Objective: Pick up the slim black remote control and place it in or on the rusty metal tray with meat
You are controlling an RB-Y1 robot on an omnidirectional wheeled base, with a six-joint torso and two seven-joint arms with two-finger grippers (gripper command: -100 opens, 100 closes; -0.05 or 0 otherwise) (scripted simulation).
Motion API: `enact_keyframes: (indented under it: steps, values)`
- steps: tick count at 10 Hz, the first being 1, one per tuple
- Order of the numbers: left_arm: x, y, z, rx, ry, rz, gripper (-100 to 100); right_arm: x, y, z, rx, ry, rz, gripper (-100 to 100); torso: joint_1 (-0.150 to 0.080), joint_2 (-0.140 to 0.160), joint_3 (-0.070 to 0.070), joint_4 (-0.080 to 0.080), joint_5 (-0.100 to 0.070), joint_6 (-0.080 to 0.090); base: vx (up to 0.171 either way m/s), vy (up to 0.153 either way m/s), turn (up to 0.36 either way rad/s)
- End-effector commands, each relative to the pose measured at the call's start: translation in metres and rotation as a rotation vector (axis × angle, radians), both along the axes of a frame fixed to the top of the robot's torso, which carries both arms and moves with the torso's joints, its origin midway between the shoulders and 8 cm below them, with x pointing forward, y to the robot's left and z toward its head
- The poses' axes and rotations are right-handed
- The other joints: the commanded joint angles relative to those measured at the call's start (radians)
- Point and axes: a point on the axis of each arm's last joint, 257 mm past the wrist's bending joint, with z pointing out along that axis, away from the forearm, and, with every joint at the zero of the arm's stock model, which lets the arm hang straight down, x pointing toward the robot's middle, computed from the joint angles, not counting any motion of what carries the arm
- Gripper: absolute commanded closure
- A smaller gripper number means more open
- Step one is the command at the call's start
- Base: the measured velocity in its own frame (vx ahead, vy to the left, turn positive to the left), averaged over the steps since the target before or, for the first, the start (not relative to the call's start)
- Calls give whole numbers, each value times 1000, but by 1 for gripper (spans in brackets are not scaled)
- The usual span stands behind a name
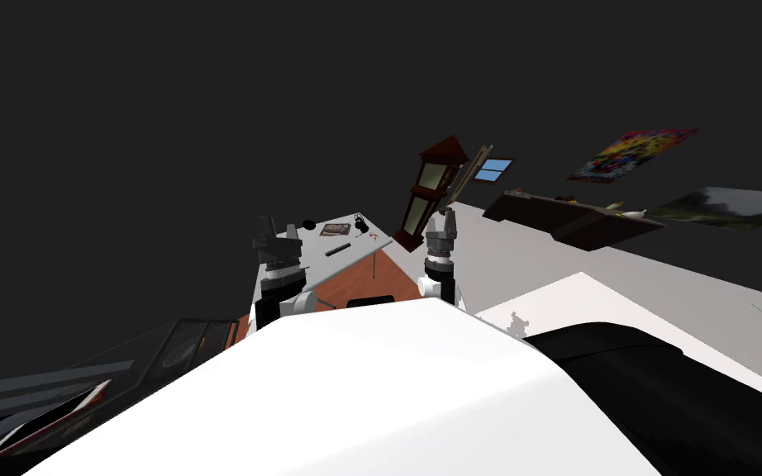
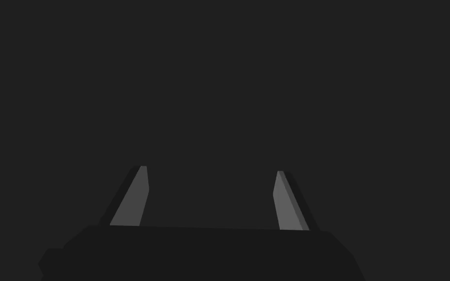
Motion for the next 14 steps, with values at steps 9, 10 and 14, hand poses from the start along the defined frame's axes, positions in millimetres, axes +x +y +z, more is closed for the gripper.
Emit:
enact_keyframes:
  steps: [9, 10, 14]
  values:
    - [68, -8, -35, 170, 199, -45, -100, 0, 0, 0, 0, 0, 0, 0, -1, 4, 2, 1, 0, 0, -58, -8, 59]
    - [70, -7, -39, 168, 215, -44, -100, 0, 0, 0, 0, 0, 0, 0, -1, 4, 2, 1, 0, 0, -52, -3, 42]
    - [101, 1, -58, 191, 313, -27, -100, 0, 0, 0, 0, 0, 0, 0, -1, 3, 2, 1, 0, 0, -52, -11, 62]
